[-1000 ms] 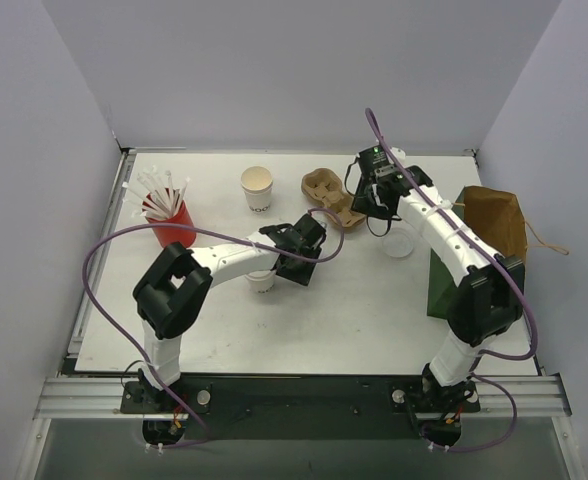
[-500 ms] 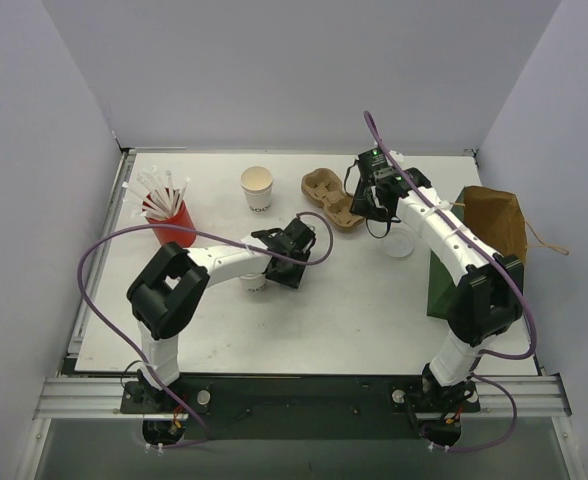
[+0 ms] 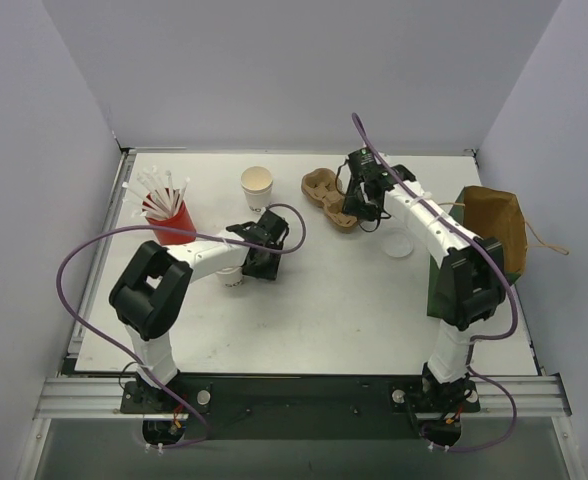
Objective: Pack the takeout coffee
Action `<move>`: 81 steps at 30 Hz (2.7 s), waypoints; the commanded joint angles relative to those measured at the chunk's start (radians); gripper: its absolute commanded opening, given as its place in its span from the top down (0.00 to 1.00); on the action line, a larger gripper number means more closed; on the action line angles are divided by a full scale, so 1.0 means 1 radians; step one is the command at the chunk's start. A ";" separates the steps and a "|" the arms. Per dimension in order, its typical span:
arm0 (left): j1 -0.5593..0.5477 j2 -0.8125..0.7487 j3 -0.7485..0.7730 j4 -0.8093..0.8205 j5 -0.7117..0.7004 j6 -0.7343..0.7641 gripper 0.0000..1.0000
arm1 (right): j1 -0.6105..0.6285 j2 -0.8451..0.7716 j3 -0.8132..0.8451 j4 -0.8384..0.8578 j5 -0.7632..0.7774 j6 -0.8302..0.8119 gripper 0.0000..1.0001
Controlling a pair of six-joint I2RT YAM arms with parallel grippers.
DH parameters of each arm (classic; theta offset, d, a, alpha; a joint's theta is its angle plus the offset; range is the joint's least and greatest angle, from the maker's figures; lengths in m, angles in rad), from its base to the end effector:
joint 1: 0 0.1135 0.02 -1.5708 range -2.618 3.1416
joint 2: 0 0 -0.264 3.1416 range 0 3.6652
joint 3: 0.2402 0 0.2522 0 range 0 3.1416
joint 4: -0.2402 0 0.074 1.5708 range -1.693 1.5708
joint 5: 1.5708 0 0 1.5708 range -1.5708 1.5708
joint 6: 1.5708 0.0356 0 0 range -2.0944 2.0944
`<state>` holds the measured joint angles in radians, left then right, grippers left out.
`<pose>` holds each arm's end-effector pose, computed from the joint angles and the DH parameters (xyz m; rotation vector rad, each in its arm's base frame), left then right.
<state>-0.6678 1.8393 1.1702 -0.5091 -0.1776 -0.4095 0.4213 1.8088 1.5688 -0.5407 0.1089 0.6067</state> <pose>0.2874 -0.2187 0.1624 0.3019 2.6979 -0.0695 0.3777 0.1650 0.2931 0.2738 2.3614 0.3744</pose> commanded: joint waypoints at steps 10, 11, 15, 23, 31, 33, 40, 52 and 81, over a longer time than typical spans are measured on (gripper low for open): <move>0.050 -0.055 -0.044 -0.031 0.003 -0.005 0.50 | 0.001 0.112 0.086 -0.001 0.041 0.010 0.69; 0.045 -0.058 -0.038 -0.028 0.018 -0.002 0.50 | -0.001 0.113 0.082 -0.002 0.044 0.013 0.69; 0.019 -0.068 0.003 -0.022 0.049 0.020 0.50 | -0.016 0.129 0.069 0.001 0.063 0.024 0.70; -0.024 -0.090 0.068 -0.040 0.067 0.031 0.49 | -0.052 0.168 0.085 0.005 0.072 0.030 0.70; -0.041 -0.124 0.132 -0.068 0.079 0.043 0.49 | -0.065 0.236 0.128 0.005 0.072 0.031 0.70; -0.041 -0.133 0.140 -0.074 0.078 0.044 0.49 | -0.070 0.250 0.138 0.005 0.077 0.033 0.70; -0.041 -0.150 0.141 -0.086 0.070 0.049 0.49 | -0.070 0.264 0.142 0.010 0.075 0.036 0.74; -0.039 -0.150 0.147 -0.097 0.067 0.051 0.49 | -0.073 0.296 0.160 0.013 0.066 0.025 0.78; -0.010 -0.014 0.460 -0.114 0.026 0.014 0.50 | -0.111 0.199 0.111 -0.104 0.067 -0.254 1.00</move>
<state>-0.6968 1.7733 1.5471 -0.6456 -0.1165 -0.3805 0.3191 2.0232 1.6276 -0.5598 0.1467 0.4019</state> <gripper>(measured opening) 0.506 0.007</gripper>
